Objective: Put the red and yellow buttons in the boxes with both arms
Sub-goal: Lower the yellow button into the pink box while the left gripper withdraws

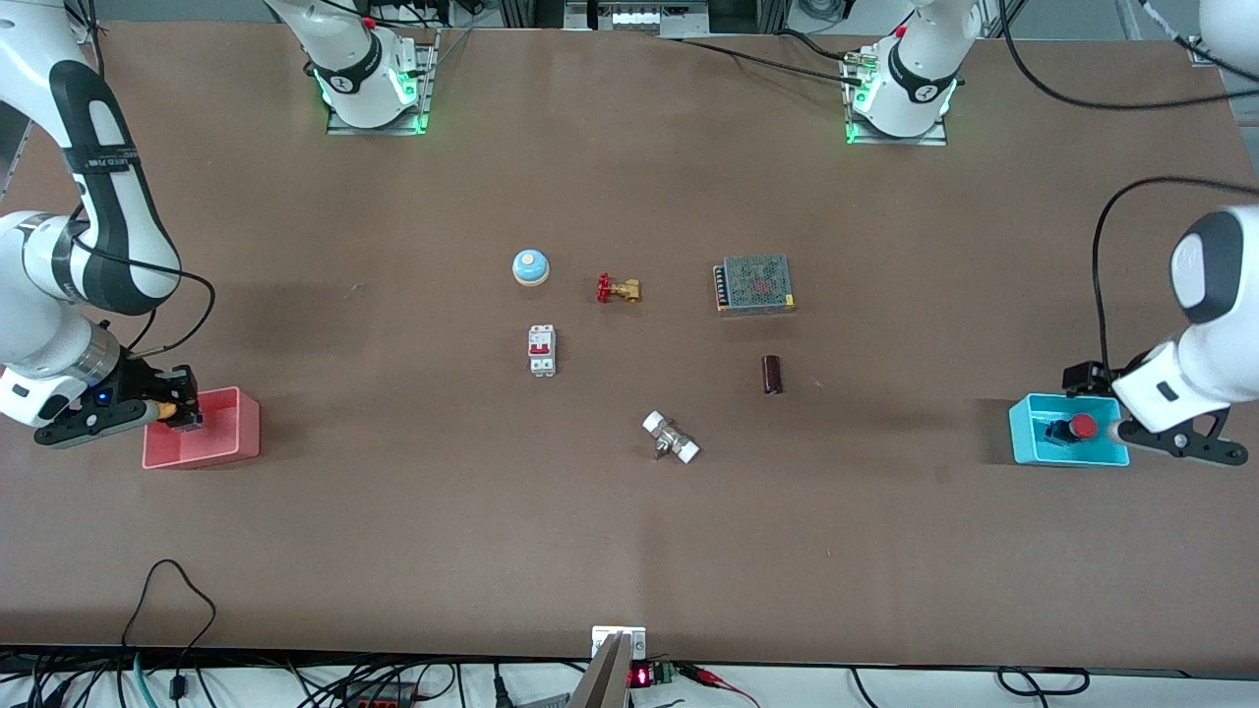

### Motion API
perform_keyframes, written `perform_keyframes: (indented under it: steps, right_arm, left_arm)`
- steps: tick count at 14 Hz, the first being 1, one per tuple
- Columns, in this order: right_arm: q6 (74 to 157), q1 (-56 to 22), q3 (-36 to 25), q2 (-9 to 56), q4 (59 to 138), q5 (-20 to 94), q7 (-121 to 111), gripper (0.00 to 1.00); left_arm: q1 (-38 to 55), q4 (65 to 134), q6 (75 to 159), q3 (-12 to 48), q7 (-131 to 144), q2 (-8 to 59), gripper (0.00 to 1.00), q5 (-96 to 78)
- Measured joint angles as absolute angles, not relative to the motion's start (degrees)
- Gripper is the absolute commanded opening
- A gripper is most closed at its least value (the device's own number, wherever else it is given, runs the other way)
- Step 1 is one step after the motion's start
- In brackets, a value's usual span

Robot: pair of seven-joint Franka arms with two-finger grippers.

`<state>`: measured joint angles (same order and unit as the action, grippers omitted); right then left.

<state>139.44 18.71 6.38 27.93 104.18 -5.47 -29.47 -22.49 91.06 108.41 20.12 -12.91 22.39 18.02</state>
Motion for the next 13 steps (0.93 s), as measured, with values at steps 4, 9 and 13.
perform_keyframes:
  steps: [4,9,13]
  right_arm:
    - [142.08,18.91,6.4,30.14,104.17,-5.46,-29.52,0.28]
    - [144.92,18.91,6.4,32.14,104.16,-5.4,-29.52,0.28]
    - [145.83,18.88,6.43,33.39,104.14,-4.36,-29.52,0.34]
  left_arm:
    - [-20.93,83.15,92.52,26.6,-8.37,18.89,1.0,17.99]
    - [-16.93,75.66,83.58,26.61,1.96,18.77,1.0,11.49]
    - [-5.96,80.34,90.1,9.58,2.16,13.02,1.0,-0.47]
